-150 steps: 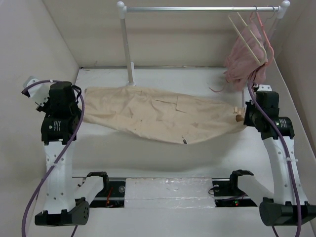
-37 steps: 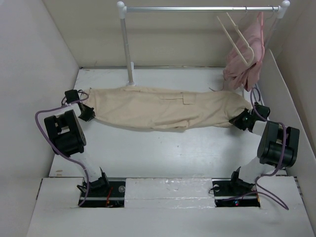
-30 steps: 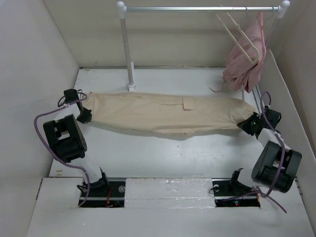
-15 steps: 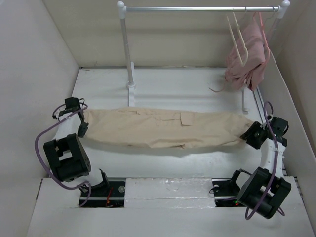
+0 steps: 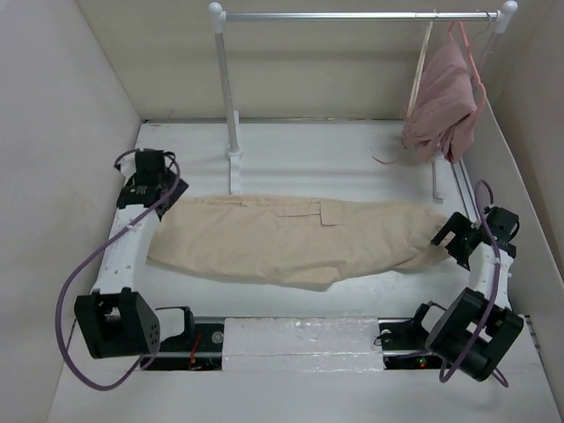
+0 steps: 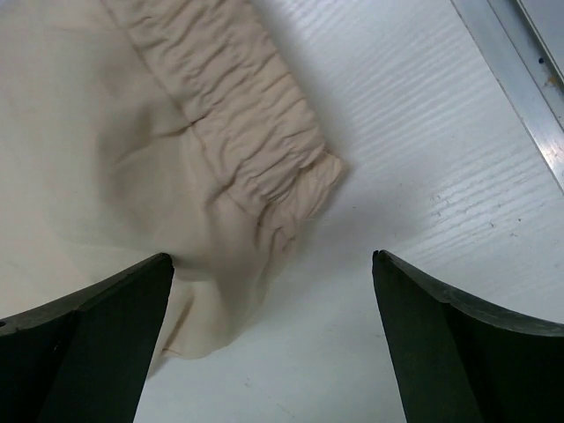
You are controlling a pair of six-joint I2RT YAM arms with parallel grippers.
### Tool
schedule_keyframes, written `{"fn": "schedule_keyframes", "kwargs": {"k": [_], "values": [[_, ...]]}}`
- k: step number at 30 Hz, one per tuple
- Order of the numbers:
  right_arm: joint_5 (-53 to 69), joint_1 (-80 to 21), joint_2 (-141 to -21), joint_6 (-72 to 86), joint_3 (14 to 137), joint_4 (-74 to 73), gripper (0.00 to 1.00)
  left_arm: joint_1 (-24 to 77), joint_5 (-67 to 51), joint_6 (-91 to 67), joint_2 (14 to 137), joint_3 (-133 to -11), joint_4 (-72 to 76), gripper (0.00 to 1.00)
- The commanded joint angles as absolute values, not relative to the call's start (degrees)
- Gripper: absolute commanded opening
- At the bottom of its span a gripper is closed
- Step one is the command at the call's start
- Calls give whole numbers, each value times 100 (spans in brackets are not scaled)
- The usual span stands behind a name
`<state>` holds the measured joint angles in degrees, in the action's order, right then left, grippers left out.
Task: Place the trousers on the hanger
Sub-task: Fold the trousers at the center of the board.
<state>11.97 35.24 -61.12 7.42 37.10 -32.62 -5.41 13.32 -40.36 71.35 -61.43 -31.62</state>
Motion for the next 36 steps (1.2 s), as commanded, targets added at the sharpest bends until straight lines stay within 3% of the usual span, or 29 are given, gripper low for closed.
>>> {"fn": "schedule_keyframes", "kwargs": {"k": [1,6,15,18,22,30,32,36], "values": [[1325,3814,-6405,870,3429,-2429,100,365,511,-4069,6751,-5978,-2525,56],[1986,3876,-7083,983,3235,-1548,100,1325,-325,-4236,6600,-5134,-1732,54],[2267,3595,-7796,1757,3006,-475,96,4225,861,-4245,8092,-6028,-1793,53],[2390,3595,-7927,1898,3049,-212,88,4350,818,-4350,8323,-6047,-1732,53],[2662,3542,-7658,1434,3243,-770,100,4351,835,-4281,8297,-5906,-1626,52],[2610,3542,-6135,764,2936,-1329,100,4403,501,-4315,8324,-5923,-1573,51],[2689,3542,-6231,835,2848,-1039,100,4456,597,-4263,8288,-6037,-1608,51],[2847,3542,-7711,888,3110,-468,100,4456,756,-4175,8279,-6117,-1784,50]]}}
